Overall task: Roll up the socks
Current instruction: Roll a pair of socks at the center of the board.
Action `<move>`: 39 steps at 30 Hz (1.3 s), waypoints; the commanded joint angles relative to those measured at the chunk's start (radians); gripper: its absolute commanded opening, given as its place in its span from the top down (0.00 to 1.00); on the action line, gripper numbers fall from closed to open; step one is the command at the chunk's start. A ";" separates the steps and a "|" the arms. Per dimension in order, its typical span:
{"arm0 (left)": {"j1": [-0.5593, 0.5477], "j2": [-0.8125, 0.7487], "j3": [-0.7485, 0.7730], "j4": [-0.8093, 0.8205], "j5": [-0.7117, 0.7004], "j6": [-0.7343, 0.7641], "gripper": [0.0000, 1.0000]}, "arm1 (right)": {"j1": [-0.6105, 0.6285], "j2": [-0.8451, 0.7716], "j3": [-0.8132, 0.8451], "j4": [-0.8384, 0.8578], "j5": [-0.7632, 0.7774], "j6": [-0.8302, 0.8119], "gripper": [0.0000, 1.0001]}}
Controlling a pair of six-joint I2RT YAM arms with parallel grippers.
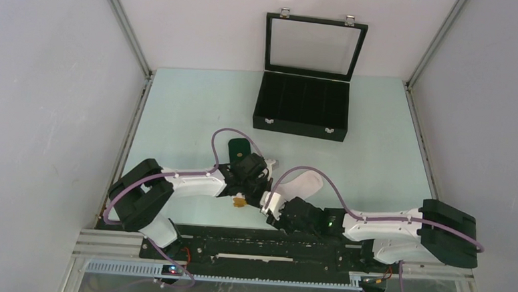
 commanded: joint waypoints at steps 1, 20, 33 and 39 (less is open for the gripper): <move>-0.017 0.042 -0.018 -0.020 -0.051 0.024 1.00 | 0.020 0.025 -0.001 0.046 0.049 -0.016 0.51; -0.016 -0.016 -0.034 -0.019 -0.074 0.025 1.00 | 0.023 0.114 0.026 0.014 0.054 0.064 1.00; -0.011 -0.226 -0.017 -0.056 -0.146 0.048 1.00 | -0.253 0.120 -0.039 0.114 -0.375 0.340 1.00; -0.010 -0.246 -0.003 -0.051 -0.133 0.046 1.00 | -0.388 0.146 -0.094 0.193 -0.549 0.461 1.00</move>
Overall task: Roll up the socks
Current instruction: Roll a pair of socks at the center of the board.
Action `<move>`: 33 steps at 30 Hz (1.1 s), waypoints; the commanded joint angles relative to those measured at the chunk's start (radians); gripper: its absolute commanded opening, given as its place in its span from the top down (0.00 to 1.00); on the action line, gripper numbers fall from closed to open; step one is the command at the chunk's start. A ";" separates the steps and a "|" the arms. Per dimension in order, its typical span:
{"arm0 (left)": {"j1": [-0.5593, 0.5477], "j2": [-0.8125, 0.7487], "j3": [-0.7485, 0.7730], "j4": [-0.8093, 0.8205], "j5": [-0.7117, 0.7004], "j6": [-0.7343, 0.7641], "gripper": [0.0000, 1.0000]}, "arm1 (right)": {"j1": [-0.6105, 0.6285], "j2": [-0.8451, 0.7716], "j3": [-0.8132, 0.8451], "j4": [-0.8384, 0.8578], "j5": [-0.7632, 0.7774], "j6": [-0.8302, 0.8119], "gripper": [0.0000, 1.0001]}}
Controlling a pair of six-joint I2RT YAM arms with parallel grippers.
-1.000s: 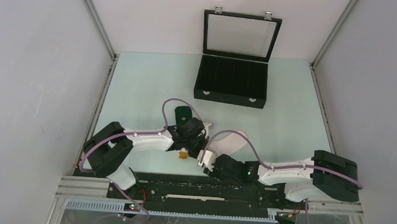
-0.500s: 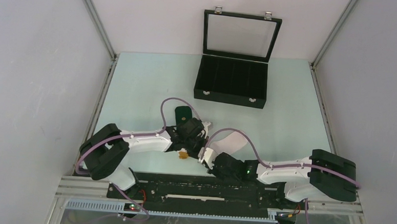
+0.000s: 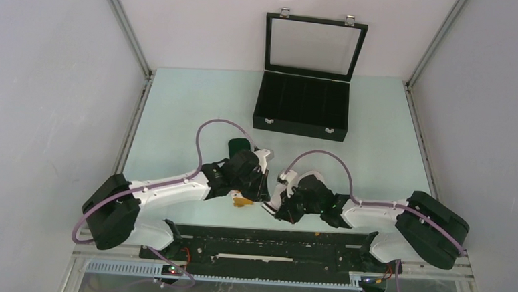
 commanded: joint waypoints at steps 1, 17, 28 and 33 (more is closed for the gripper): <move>0.000 -0.021 0.003 0.011 0.001 0.019 1.00 | -0.071 0.032 -0.058 0.086 -0.158 0.156 1.00; -0.002 0.098 0.079 0.014 0.075 0.030 1.00 | -0.248 0.238 -0.148 0.323 -0.374 0.477 1.00; -0.005 0.196 0.153 -0.006 0.074 0.030 1.00 | -0.288 0.306 -0.181 0.389 -0.409 0.572 1.00; -0.005 0.225 0.173 -0.031 0.056 0.032 1.00 | -0.317 0.344 -0.188 0.397 -0.418 0.597 1.00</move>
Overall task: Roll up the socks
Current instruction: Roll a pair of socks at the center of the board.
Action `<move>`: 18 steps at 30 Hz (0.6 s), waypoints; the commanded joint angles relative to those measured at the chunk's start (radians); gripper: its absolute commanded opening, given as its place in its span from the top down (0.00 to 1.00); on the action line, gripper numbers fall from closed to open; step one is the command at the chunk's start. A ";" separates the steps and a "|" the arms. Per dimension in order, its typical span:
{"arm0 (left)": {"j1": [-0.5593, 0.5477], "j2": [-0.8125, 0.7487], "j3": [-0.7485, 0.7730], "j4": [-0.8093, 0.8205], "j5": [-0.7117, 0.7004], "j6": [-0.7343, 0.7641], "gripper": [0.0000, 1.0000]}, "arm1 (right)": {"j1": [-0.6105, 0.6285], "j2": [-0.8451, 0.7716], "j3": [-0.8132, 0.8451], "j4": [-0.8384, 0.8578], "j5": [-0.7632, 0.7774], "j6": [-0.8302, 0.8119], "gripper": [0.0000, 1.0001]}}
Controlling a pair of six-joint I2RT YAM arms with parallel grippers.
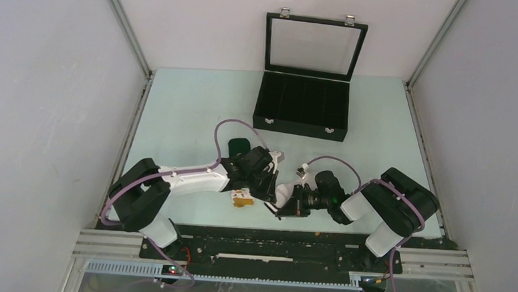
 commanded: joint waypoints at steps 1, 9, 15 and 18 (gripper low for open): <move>-0.005 0.021 0.063 -0.021 -0.006 0.023 1.00 | -0.024 0.063 -0.040 -0.119 0.015 0.020 1.00; -0.004 0.043 0.078 -0.058 -0.028 0.012 1.00 | -0.059 0.124 -0.054 -0.114 0.031 0.046 1.00; -0.004 -0.014 0.063 -0.092 -0.055 0.012 1.00 | -0.073 0.123 -0.059 -0.156 0.071 0.054 1.00; -0.004 -0.043 0.050 -0.093 -0.061 0.006 1.00 | -0.075 0.121 -0.060 -0.165 0.079 0.060 1.00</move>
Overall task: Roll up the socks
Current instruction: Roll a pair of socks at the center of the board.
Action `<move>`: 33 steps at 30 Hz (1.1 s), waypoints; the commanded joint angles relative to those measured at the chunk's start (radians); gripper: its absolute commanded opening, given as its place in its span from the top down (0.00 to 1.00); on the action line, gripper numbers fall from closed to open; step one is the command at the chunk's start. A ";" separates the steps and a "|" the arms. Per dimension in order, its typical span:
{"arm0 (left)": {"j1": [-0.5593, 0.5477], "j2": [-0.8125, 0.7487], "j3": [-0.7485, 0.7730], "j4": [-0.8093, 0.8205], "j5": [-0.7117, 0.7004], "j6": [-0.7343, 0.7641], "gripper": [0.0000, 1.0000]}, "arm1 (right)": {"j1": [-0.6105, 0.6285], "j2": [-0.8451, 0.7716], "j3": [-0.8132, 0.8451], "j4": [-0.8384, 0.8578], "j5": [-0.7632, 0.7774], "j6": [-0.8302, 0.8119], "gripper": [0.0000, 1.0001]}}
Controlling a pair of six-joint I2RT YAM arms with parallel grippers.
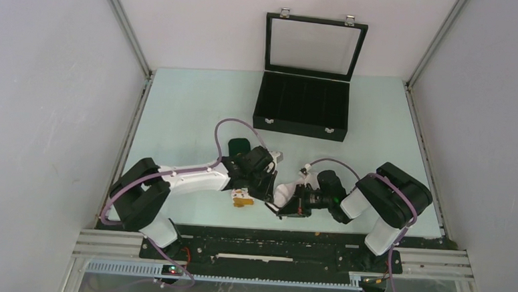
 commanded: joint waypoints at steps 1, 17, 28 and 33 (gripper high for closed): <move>-0.004 -0.070 0.020 -0.031 -0.031 0.005 1.00 | -0.020 0.040 -0.055 -0.223 0.151 -0.040 1.00; -0.005 -0.028 0.028 -0.030 -0.008 -0.014 1.00 | -0.020 0.012 -0.063 -0.250 0.179 -0.036 1.00; -0.017 0.062 0.063 -0.019 0.000 -0.012 1.00 | -0.018 0.003 -0.061 -0.261 0.185 -0.038 1.00; -0.019 0.104 0.078 -0.007 0.000 -0.006 1.00 | -0.005 -0.019 -0.057 -0.280 0.189 -0.049 0.95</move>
